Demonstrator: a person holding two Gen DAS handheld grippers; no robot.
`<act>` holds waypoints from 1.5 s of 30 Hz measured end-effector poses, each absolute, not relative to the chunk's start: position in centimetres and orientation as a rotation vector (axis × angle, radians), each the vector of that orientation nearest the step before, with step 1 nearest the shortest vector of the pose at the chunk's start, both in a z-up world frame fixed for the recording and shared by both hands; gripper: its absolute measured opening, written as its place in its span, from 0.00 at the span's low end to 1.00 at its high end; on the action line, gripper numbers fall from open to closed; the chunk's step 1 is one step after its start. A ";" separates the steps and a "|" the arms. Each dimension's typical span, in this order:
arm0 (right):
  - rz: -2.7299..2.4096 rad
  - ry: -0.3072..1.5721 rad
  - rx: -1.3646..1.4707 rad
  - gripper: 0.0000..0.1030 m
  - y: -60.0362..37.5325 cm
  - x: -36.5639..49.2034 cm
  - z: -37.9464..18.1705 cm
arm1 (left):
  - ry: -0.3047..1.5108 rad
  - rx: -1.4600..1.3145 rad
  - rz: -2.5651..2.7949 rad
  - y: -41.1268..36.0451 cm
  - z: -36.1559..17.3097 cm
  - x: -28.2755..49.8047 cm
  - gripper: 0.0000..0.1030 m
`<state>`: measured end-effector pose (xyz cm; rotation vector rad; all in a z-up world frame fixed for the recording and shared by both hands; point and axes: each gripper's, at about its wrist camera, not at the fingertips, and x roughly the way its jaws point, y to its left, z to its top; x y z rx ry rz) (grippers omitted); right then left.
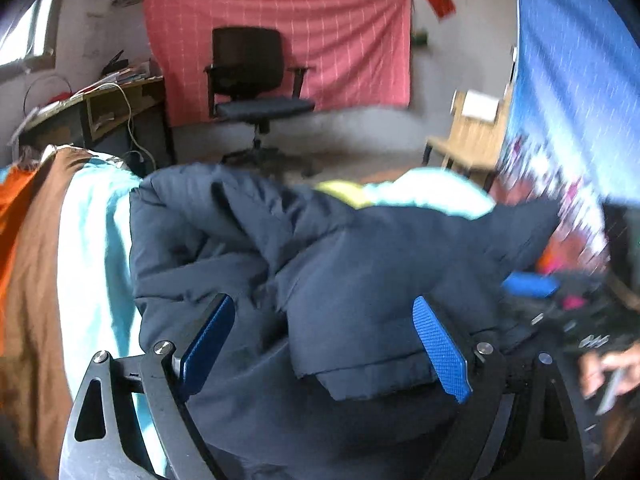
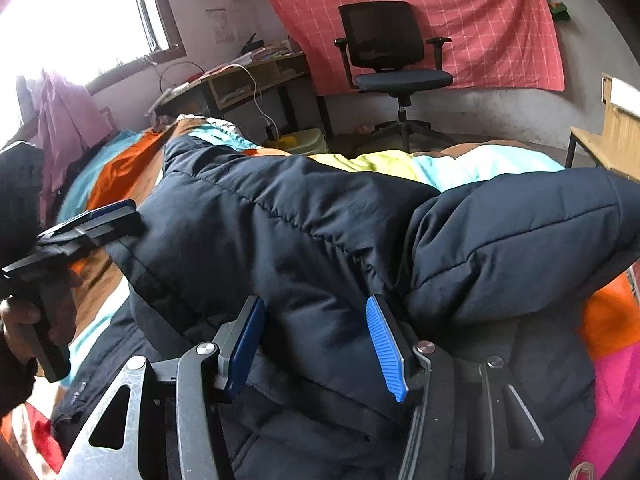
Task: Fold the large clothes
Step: 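Open both tools and press the folded jacket flat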
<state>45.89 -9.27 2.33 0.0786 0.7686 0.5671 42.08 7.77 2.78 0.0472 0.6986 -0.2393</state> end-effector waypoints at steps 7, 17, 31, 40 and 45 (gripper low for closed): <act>0.500 0.821 -0.014 0.48 -7.6 49.7 2.2 | 0.905 -0.011 -0.221 7.6 -0.4 50.0 0.85; 0.456 1.029 -0.038 0.49 -6.4 59.8 -1.1 | 0.989 -0.090 -0.183 8.3 -3.3 57.3 0.88; 0.391 0.909 -0.047 0.49 -6.0 61.9 -4.8 | 0.878 -0.062 -0.123 7.8 -6.3 57.9 0.90; 0.401 0.821 0.015 0.49 -7.1 60.7 -4.8 | 0.709 -0.214 -0.180 10.3 -3.3 54.0 0.88; 0.380 0.719 0.028 0.51 -7.5 58.7 -4.2 | 0.601 -0.120 -0.135 9.2 0.1 53.0 0.88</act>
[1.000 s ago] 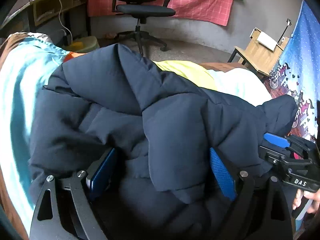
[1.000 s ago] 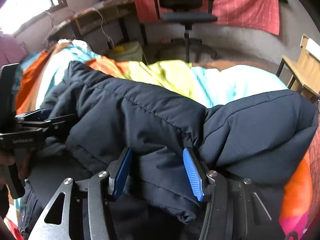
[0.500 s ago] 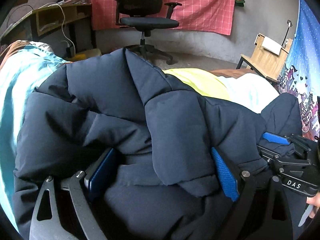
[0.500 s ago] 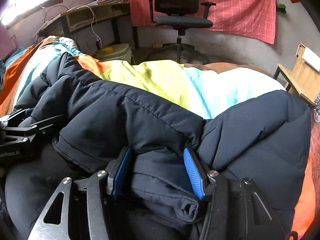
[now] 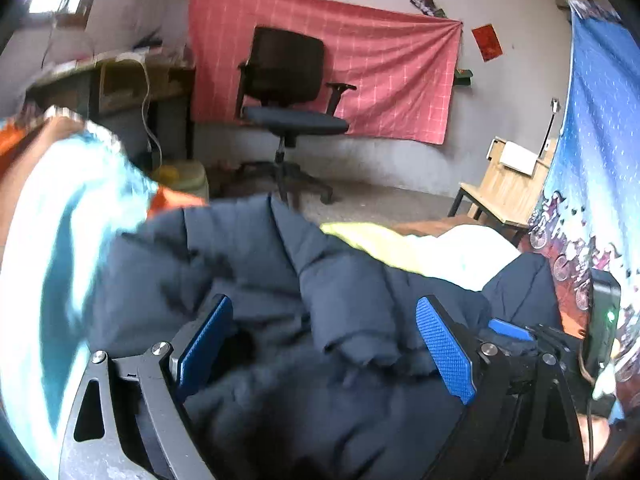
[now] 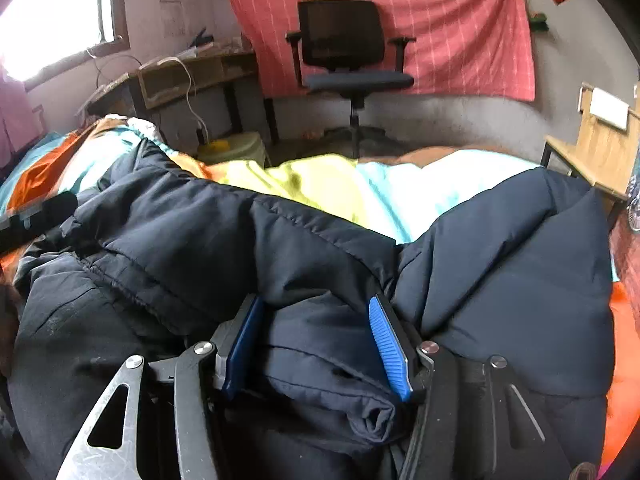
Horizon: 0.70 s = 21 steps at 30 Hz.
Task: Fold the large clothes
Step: 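Open both tools and press the folded jacket flat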
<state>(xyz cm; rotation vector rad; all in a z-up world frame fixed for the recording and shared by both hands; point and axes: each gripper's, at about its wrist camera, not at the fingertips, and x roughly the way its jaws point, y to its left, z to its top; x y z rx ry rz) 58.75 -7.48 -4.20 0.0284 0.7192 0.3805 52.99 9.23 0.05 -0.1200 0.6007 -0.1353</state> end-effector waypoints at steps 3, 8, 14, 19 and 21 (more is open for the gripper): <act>0.361 0.727 0.007 0.52 -7.0 58.7 -3.9 | 0.727 -0.087 -0.022 8.9 -0.3 55.7 0.88; 0.348 0.751 0.014 0.54 -7.1 58.4 -1.3 | 0.816 -0.201 -0.013 10.8 -2.6 56.6 0.87; 0.377 0.719 0.036 0.64 -5.0 60.2 2.5 | 0.813 -0.198 -0.027 11.7 -3.0 56.5 0.88; 0.401 0.813 -0.040 0.64 -2.3 62.0 -0.4 | 0.815 -0.183 -0.030 11.8 -3.7 56.3 0.88; 0.416 0.809 -0.002 0.64 -2.9 62.2 -1.5 | 0.816 -0.181 -0.033 11.3 -4.0 56.5 0.88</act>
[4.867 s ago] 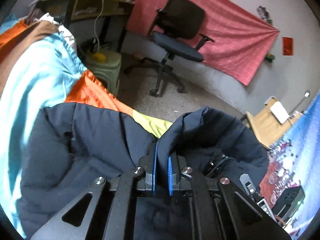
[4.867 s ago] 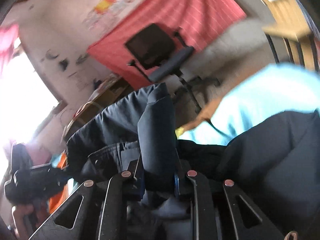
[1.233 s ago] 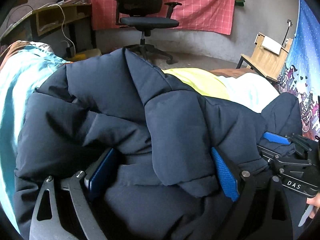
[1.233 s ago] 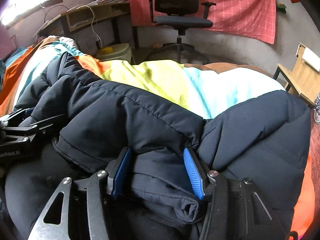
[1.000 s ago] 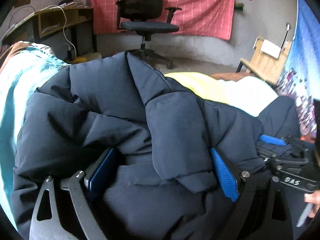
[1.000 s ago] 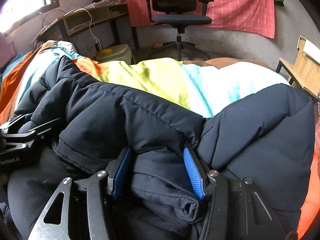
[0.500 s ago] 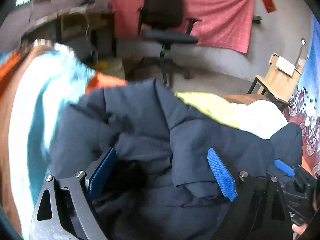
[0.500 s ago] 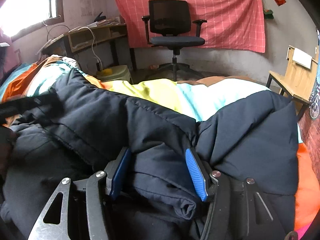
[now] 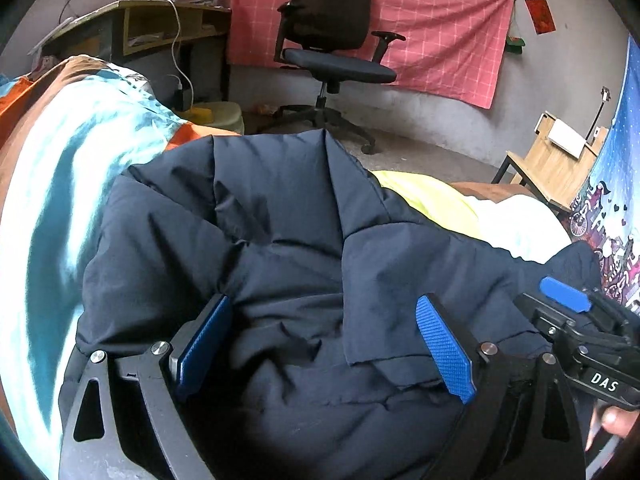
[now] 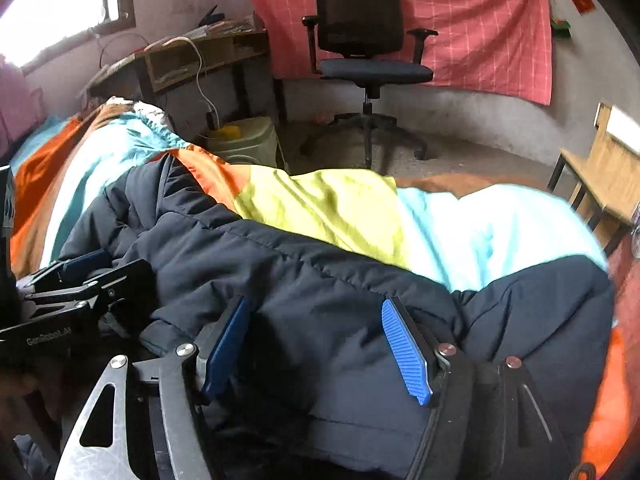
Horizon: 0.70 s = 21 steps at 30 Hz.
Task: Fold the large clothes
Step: 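Open both tools and press the folded jacket flat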
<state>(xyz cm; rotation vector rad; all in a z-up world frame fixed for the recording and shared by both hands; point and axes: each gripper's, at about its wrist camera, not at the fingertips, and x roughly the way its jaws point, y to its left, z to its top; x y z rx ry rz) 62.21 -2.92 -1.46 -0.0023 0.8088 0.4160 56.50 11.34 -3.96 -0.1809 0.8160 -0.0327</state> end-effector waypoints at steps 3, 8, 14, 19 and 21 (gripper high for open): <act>0.443 0.802 0.068 0.65 -4.0 62.5 -2.8 | 0.811 -0.179 -0.042 11.0 -4.3 56.5 0.88; 0.433 0.776 0.062 0.65 -3.6 62.4 -3.5 | 0.798 -0.165 -0.032 10.8 -4.9 56.5 0.88; 0.438 0.757 0.080 0.65 -3.8 62.7 -4.4 | 0.792 -0.115 0.000 9.3 -5.5 56.3 0.89; 0.434 0.763 0.094 0.65 -3.9 63.4 -5.2 | 0.809 -0.095 0.018 8.6 -6.2 57.0 0.90; 0.425 0.779 0.090 0.65 -3.7 64.0 -5.5 | 0.814 -0.093 0.022 8.5 -6.3 57.2 0.90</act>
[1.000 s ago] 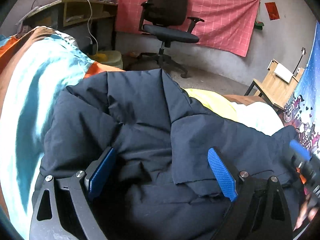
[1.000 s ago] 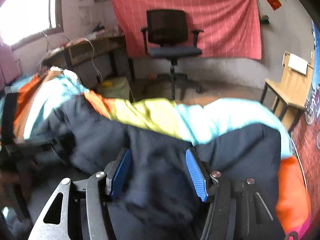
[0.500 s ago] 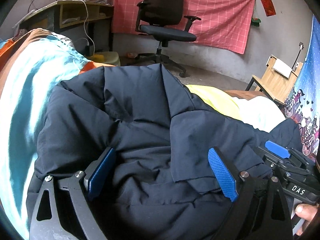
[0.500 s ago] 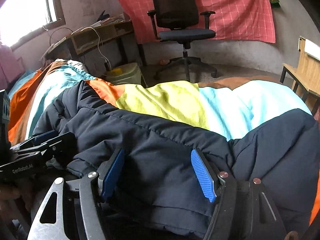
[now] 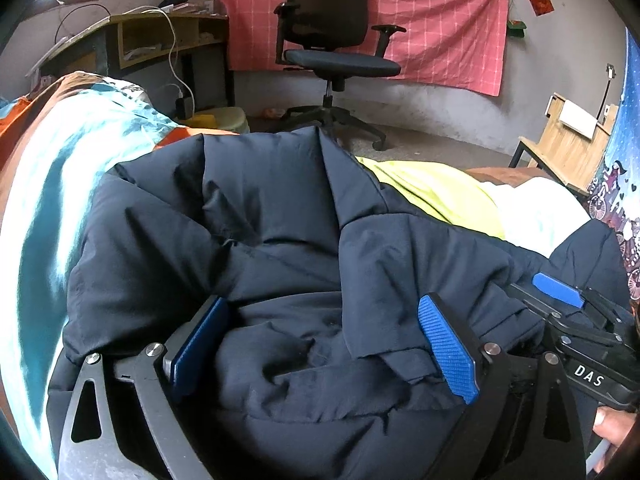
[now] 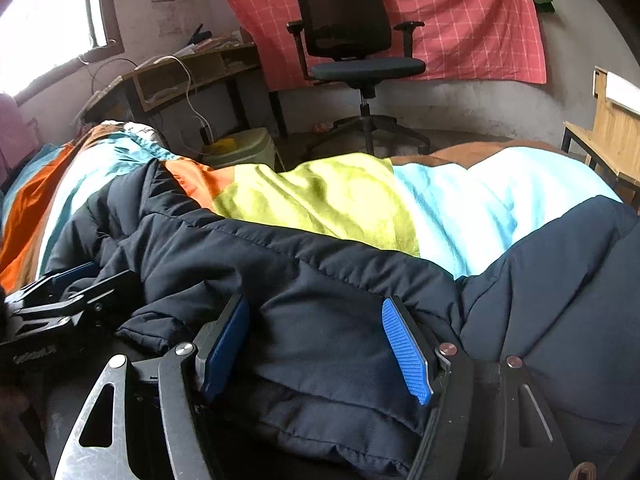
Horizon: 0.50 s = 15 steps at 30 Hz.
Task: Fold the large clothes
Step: 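Open both tools and press the folded jacket flat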
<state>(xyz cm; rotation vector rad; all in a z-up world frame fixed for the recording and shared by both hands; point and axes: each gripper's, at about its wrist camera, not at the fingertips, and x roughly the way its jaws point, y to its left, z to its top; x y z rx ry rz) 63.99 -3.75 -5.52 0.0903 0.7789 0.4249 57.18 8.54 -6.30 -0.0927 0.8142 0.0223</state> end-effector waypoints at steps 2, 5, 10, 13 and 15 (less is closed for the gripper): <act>0.421 0.785 0.086 0.65 -3.7 64.2 -5.6 | 0.815 -0.093 0.022 8.6 -6.3 57.2 0.90; 0.419 0.773 0.086 0.65 -3.8 64.0 -5.4 | 0.804 -0.112 0.006 8.9 -6.1 57.0 0.91; 0.421 0.743 0.109 0.65 -4.4 62.5 -4.4 | 0.810 -0.214 -0.060 10.9 -5.2 56.0 0.91; 0.446 0.754 0.146 0.67 -5.0 61.9 -3.8 | 0.816 -0.238 -0.063 11.9 -4.5 55.4 0.91; 0.456 0.774 0.173 0.69 -5.3 61.8 -3.0 | 0.832 -0.218 -0.060 12.2 -4.1 55.3 0.91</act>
